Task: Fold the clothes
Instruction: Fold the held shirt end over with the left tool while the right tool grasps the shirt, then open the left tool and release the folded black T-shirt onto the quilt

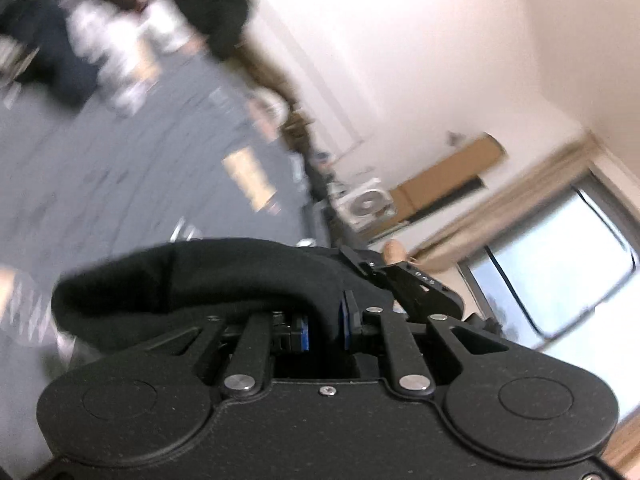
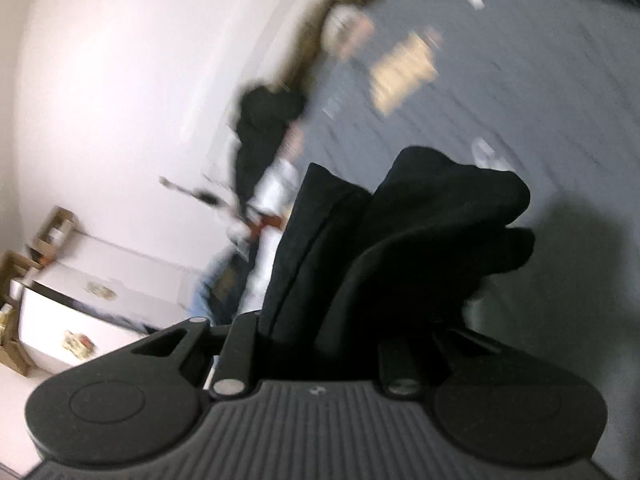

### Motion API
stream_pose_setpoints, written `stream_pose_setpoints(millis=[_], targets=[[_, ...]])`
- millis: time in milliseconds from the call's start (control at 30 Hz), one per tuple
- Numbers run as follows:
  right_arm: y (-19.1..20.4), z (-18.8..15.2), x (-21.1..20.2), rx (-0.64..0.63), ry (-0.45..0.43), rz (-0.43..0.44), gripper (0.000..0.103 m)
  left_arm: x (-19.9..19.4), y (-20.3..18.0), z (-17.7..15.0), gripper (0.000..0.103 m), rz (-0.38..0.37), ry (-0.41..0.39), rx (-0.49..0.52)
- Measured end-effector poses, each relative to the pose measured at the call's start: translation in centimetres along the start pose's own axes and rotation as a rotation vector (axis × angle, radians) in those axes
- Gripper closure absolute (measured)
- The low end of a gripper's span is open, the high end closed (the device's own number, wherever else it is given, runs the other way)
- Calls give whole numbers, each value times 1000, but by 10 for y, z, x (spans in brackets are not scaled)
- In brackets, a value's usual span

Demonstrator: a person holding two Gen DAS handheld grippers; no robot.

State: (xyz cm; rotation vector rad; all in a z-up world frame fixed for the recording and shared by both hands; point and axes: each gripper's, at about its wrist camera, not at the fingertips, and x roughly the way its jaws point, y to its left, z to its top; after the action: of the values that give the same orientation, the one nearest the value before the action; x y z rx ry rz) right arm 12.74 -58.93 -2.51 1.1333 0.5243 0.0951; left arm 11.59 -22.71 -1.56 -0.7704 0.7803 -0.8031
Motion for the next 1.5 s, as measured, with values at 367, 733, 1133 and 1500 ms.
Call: stream_pose_setpoints(millis=[367, 733, 1133, 1500], targets=[[-67, -64, 3, -60, -32, -155, 83, 15, 93, -89, 89, 150, 194, -120], [-181, -122, -13, -37, 10, -267, 74, 18, 146, -143, 83, 232, 262, -195], [-178, -130, -29, -12, -9, -229, 69, -15, 184, -53, 52, 278, 19, -252], [-176, -132, -24, -18, -18, -243, 68, 38, 213, -32, 52, 295, 85, -218]])
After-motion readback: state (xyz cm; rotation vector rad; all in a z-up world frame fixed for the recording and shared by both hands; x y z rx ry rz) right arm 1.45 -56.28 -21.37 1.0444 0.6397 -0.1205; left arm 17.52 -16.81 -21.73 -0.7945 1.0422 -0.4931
